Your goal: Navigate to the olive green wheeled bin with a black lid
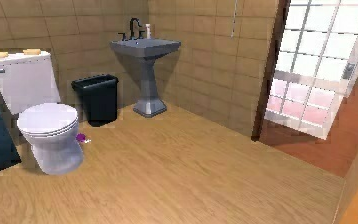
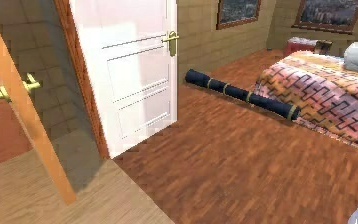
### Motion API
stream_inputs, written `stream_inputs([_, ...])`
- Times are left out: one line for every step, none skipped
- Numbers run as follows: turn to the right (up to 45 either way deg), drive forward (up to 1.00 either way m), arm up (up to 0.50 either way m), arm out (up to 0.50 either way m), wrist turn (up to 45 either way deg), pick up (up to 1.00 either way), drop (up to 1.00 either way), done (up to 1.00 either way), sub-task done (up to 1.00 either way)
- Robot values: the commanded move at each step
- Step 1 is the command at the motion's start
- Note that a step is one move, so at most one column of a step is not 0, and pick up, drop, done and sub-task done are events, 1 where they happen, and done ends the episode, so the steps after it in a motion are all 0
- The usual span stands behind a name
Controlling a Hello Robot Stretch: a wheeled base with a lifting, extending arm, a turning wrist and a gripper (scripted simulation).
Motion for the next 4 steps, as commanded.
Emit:
stream_inputs([0.0,0.45,0.00,0.00,0.0,0.00,0.00,0.00,0.00])
stream_inputs([-42.0,0.00,0.00,0.00,0.0,0.00,0.00,0.00,0.00])
stream_inputs([0.0,0.50,0.00,0.00,0.0,0.00,0.00,0.00,0.00])
stream_inputs([-45.0,0.00,0.00,0.00,0.0,0.00,0.00,0.00,0.00])
